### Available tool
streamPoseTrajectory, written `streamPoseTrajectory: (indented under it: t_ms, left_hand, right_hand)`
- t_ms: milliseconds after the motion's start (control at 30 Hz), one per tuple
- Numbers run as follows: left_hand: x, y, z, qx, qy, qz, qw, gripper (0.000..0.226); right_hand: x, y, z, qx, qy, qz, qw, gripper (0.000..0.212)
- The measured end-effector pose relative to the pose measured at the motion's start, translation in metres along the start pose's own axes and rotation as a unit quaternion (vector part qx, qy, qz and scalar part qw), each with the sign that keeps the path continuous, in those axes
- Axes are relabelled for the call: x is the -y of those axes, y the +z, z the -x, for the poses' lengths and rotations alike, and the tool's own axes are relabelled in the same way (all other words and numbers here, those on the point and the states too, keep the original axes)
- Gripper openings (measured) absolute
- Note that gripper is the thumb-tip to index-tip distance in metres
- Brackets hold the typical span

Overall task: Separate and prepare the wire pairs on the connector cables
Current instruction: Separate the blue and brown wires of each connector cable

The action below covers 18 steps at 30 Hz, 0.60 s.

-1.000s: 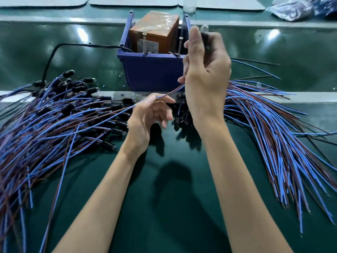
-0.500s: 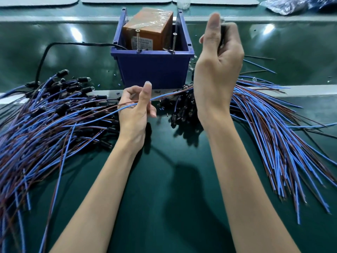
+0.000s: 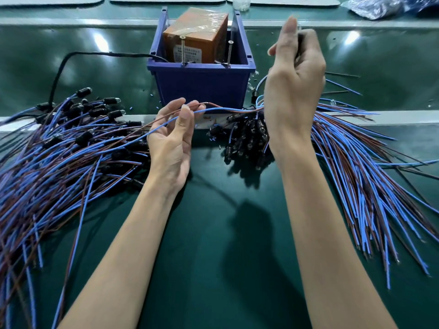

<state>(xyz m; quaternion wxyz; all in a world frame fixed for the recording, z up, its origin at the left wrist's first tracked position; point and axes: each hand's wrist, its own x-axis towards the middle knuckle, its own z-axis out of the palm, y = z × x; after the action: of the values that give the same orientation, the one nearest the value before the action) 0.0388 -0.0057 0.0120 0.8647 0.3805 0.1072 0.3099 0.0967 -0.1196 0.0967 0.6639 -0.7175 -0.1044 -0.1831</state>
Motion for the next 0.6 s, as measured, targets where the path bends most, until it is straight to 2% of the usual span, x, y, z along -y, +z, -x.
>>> streamPoseTrajectory:
  t_ms: [233, 333, 433, 500, 600]
  left_hand:
    - [0.001, -0.002, 0.000, 0.013, -0.025, -0.031, 0.999, 0.020]
    - [0.007, -0.002, 0.002, 0.074, -0.002, -0.146, 0.987, 0.028]
    - [0.015, -0.001, 0.008, 0.129, 0.038, -0.290, 0.947, 0.033]
    - [0.016, 0.001, 0.010, 0.153, 0.047, -0.325, 0.932, 0.033]
    - [0.015, 0.003, 0.011, 0.173, 0.047, -0.341, 0.923, 0.032]
  right_hand:
    - [-0.005, -0.003, -0.004, 0.102, 0.033, 0.019, 0.994, 0.035]
    - [-0.009, -0.001, -0.002, 0.134, 0.023, 0.045, 0.990, 0.030]
    - [-0.013, 0.001, 0.001, 0.197, 0.031, 0.087, 0.976, 0.013]
    - [-0.015, 0.002, 0.004, 0.246, 0.045, 0.111, 0.962, 0.007]
    - [-0.018, 0.005, 0.008, 0.292, 0.055, 0.119, 0.947, 0.010]
